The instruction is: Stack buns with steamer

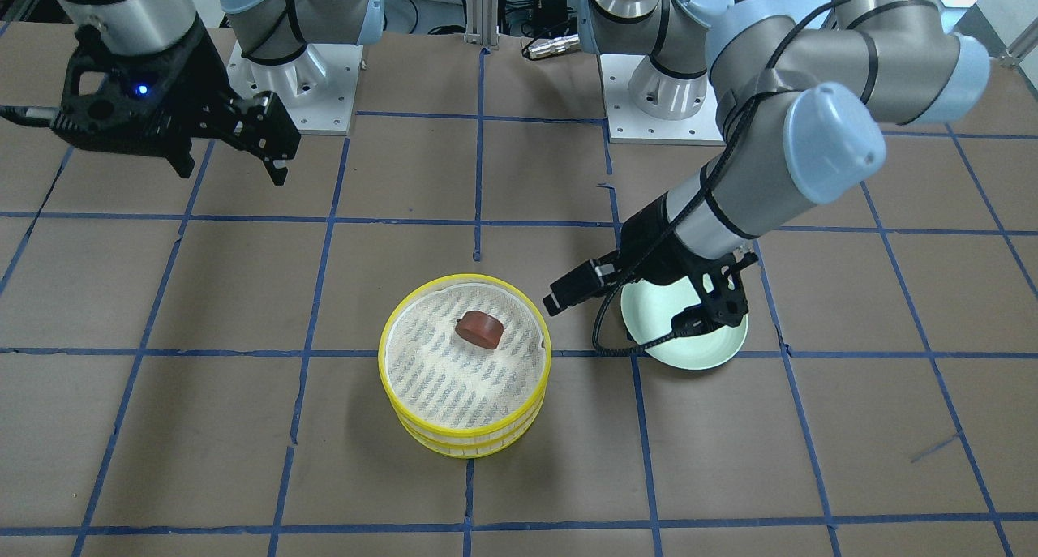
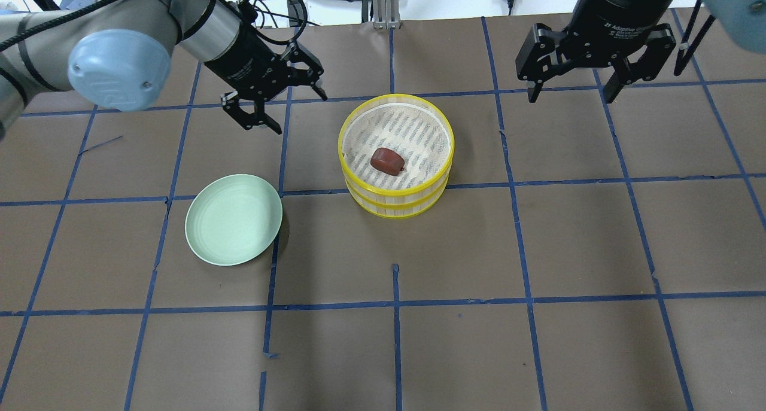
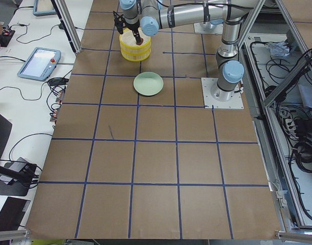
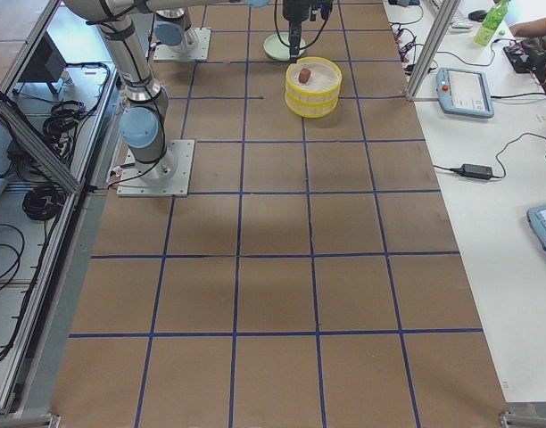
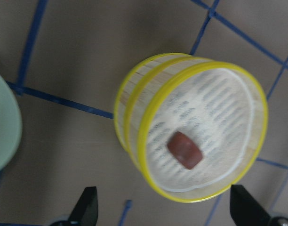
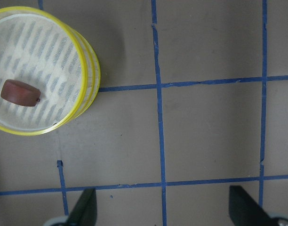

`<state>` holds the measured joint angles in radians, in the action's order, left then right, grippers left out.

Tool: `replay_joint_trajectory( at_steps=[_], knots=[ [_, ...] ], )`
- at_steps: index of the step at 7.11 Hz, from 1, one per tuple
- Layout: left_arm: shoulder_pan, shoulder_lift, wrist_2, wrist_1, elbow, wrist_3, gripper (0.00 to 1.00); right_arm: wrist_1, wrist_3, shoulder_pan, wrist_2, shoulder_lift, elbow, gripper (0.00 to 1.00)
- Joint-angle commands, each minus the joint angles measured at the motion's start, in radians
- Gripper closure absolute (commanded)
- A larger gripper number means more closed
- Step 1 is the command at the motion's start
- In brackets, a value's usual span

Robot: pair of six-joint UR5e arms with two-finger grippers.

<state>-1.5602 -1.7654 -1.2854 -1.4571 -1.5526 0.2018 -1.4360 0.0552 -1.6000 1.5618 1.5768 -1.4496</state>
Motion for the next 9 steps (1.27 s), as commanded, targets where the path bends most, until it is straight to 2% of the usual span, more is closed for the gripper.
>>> replay_joint_trajectory(
  at_steps=[1, 2, 3, 5, 8, 9],
  knots=[
    [-0.014, 0.029, -0.22, -0.206, 0.102, -0.265, 0.0, 0.043, -0.017, -0.008, -0.002, 0.011, 0.001, 0.0],
    [-0.04, 0.041, -0.265, -0.288, 0.193, -0.286, 0.0, 0.043, -0.017, -0.008, -0.002, 0.011, 0.001, 0.0],
    [-0.061, 0.087, -0.255, -0.29, 0.212, -0.288, 0.0, 0.042, -0.017, -0.008, -0.002, 0.008, 0.0, 0.0],
    [-0.051, 0.133, -0.234, -0.174, 0.107, -0.288, 0.0, 0.04, -0.017, -0.008, -0.003, 0.006, -0.002, 0.0],
    [-0.066, 0.158, -0.232, -0.172, 0.091, -0.146, 0.0, 0.037, -0.017, -0.008, -0.003, 0.003, -0.005, 0.0],
    [-0.066, 0.165, -0.189, -0.17, 0.088, -0.039, 0.0, 0.037, -0.017, -0.008, -0.002, 0.003, -0.005, 0.0]
  ],
)
